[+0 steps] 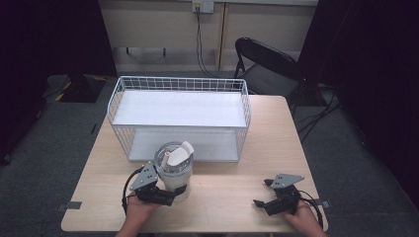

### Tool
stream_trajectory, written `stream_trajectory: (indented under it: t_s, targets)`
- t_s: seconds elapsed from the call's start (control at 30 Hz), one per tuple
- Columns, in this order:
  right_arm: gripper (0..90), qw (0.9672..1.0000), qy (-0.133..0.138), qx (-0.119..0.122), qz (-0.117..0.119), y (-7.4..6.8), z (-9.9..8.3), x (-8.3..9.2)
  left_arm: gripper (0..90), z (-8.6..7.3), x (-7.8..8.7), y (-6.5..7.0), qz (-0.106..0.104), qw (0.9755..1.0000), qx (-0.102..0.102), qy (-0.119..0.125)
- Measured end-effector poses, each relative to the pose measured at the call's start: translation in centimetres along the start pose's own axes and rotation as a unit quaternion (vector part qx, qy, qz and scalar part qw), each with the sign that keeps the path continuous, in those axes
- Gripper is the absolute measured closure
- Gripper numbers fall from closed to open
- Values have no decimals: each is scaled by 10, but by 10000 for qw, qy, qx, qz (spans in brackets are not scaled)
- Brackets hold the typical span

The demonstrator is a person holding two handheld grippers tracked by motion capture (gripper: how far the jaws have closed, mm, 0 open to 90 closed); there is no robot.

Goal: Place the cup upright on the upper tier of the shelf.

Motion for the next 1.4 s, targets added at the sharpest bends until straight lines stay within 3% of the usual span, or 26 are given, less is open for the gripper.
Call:
stream_trajectory:
  t_s: [0.07,0.1,0.17,0.27,0.47,0.63,0.77,1.0,1.3,1.4]
  targets:
    - [116,10000,0,-1,-1,0,0,0,95,-1,0,1,73,10000,39,16]
    - [116,10000,-1,-1,0,0,0,0,94,-1,1,1,-6,10000,20,12]
    - [116,10000,-1,-1,-1,0,0,0,93,-2,1,1,62,10000,29,62]
    - [116,10000,0,0,-1,0,0,0,90,-3,0,0,-6,9999,4,111]
    - [116,10000,0,-1,0,0,0,0,75,3,-2,0,-50,9990,44,433]
    - [117,10000,1,-1,-2,0,0,0,83,4,-4,0,-104,9991,38,413]
    - [117,10000,1,-1,-2,0,0,0,89,6,-3,2,74,9993,64,358]
    - [117,10000,0,-1,-1,0,0,0,91,9,-3,3,184,9996,-3,206]
    - [117,10000,0,-3,-2,0,0,0,92,21,6,0,197,9987,50,470]
    - [117,10000,1,-3,-2,0,0,0,92,25,9,-2,187,9988,143,438]
Point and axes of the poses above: each handheld gripper's, and its own axes: x roughly backward along the jaws, z roughly out of its top, y roughly to its right, the point moved 4 cm from there along -x, roughly forward along the jaws, and after that the axes turned 4 degrees about z, right-handed, at the moved point
